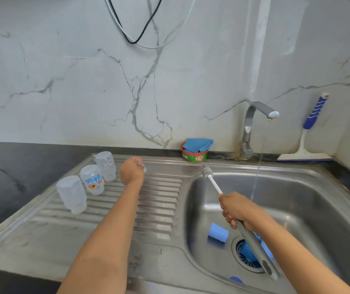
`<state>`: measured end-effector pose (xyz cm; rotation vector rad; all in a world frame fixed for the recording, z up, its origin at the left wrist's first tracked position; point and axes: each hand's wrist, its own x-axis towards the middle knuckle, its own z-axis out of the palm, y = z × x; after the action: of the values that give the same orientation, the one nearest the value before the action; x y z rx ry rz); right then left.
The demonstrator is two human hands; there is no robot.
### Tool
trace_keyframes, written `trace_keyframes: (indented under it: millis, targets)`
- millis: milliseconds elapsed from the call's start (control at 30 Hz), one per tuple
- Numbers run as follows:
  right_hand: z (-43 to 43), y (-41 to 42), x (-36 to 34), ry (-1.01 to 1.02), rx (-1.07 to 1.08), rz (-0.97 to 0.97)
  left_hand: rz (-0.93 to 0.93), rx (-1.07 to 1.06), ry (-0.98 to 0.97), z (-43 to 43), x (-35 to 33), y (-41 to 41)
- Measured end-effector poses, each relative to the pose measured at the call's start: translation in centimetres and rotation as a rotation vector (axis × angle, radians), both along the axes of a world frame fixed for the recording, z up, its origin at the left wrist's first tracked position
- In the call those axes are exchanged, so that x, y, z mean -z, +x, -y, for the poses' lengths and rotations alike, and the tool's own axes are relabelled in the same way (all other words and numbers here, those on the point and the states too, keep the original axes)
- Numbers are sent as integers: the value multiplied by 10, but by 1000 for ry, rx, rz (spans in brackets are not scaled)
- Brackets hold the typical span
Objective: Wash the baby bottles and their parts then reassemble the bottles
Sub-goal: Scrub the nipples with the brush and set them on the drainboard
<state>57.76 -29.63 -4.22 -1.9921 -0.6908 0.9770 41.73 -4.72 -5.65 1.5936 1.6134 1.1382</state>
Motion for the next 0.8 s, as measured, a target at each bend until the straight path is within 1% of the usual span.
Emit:
trace_keyframes:
  millis: [167, 233, 433, 533, 600, 700, 767, 800]
  targets:
    - [-11, -4, 1, -13, -33, 10, -42, -38, -19, -13, 12, -8]
    - [-13, -4, 2, -23, -46, 22, -67, -21, -32, -15, 18, -11]
    - [-14, -5, 8, -36, -46, 2, -64, 17, -50, -17, 26, -14]
    - [-12, -4, 6, -43, -44, 10, -169, 36, -56, -14, 22, -11]
    - [-10, -3, 3, -38, -29, 8, -243, -7, 7, -5, 18, -4]
    - [-4, 4, -5, -19, 22, -29, -255, -21, 221, 17, 10, 16]
    - [3, 11, -10, -5, 66, -63, -199, 69, 326, 35, 4, 39]
    - [6, 14, -11, 1, 84, -76, -154, 150, 345, 43, 2, 52]
